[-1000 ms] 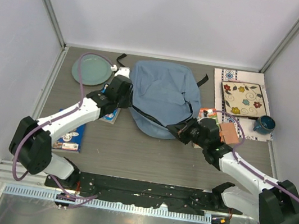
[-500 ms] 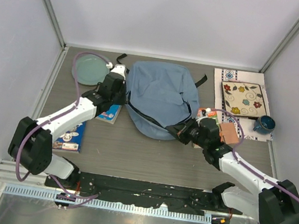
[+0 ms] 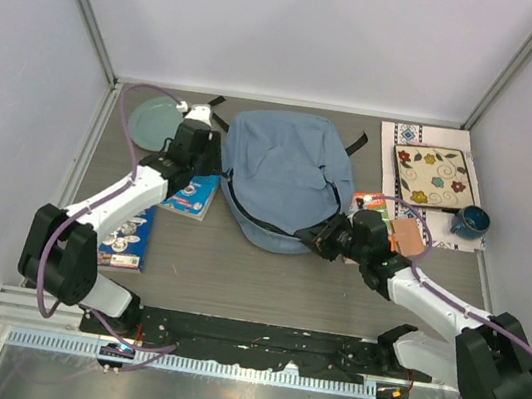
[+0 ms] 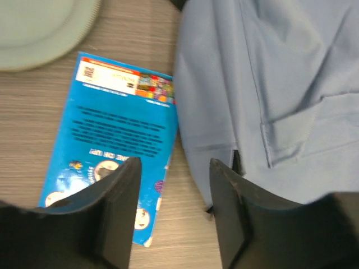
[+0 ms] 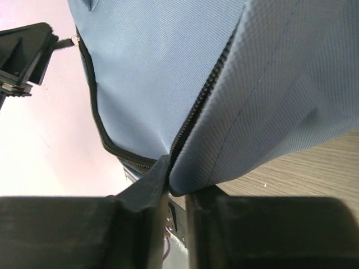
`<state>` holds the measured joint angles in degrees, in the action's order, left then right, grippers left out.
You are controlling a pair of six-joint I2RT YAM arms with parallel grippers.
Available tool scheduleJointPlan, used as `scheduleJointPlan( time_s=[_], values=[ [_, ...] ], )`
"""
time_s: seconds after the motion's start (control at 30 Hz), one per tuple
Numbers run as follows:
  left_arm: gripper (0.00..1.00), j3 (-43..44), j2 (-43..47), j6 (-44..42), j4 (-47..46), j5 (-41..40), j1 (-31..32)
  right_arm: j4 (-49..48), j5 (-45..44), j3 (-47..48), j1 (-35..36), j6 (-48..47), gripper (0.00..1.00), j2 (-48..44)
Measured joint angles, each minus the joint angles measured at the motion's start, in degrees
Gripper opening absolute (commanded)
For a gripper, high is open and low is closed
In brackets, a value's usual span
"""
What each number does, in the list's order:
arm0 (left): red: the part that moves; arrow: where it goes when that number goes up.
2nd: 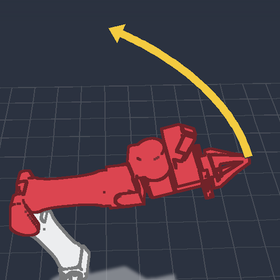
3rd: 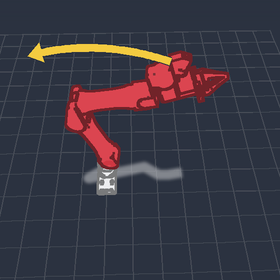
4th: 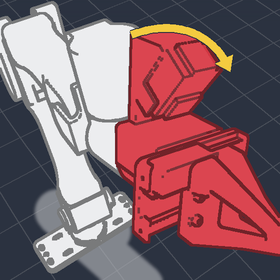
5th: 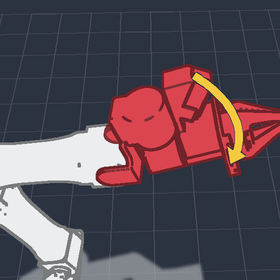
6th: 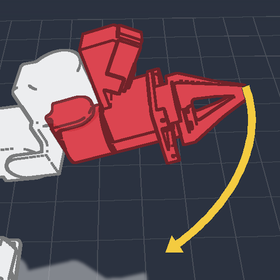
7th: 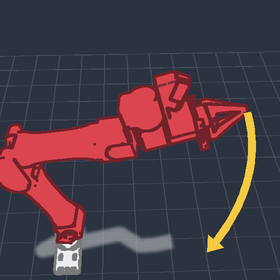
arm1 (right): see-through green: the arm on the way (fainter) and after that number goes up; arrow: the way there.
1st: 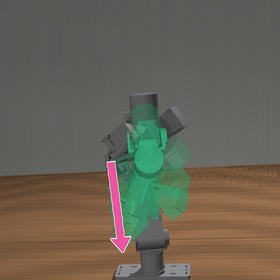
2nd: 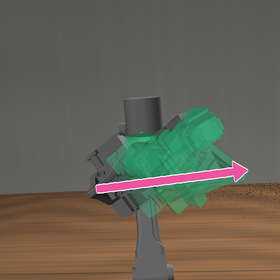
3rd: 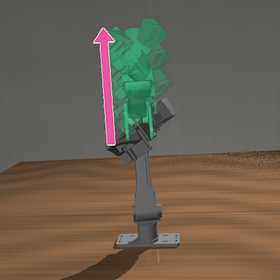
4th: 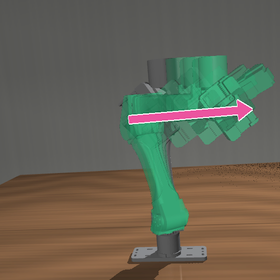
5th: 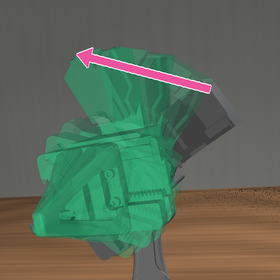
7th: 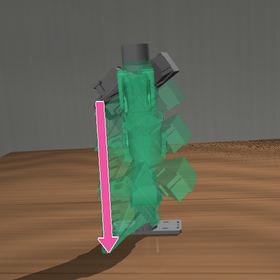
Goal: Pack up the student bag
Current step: Unzip the student bag at the center of the board.
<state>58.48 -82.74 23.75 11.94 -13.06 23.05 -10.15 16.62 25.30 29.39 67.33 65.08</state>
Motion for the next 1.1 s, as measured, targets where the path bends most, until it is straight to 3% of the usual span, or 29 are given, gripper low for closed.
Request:
scheduleJointPlan(
  time_s=[0.1, 0.13, 0.2, 0.37, 0.57, 0.67, 0.83, 1.1],
  values=[
    [0.77, 0.00, 1.62, 0.02, 0.90, -0.74, -1.64, 0.55, 0.02, 0.24, 0.00, 0.13, 0.54, 0.87],
    [0.84, 0.00, 2.49, 0.24, 1.62, -0.94, -1.86, 0.72, 0.02, 0.55, 0.00, 0.11, 0.54, 1.22],
    [0.88, 0.00, 4.28, 0.22, 2.84, -0.92, -1.86, 0.87, 0.04, 1.36, 0.04, -0.13, 0.61, 1.86],
    [1.00, 0.09, 8.96, 0.44, 7.13, -0.81, -1.75, 1.36, 0.46, 4.57, 1.70, -1.33, 0.63, 3.65],
    [1.00, 0.00, 14.69, 2.89, 13.40, -2.01, -1.75, 10.14, -3.98, 9.22, 4.17, -5.99, 0.69, 0.02],
    [1.00, -0.85, 18.82, 4.46, 16.17, -2.40, -1.75, 17.66, -10.25, 10.36, 4.68, -9.22, 0.77, -8.35],
    [1.00, -5.79, 26.36, 7.82, 19.12, -2.10, -1.75, 26.95, -19.82, 12.96, 4.46, -12.90, 0.81, -17.90],
    [0.99, -8.81, 28.83, 12.31, 22.69, 1.36, -1.75, 39.19, -27.36, 19.12, 3.76, -16.28, 0.83, -16.26]
  ],
)
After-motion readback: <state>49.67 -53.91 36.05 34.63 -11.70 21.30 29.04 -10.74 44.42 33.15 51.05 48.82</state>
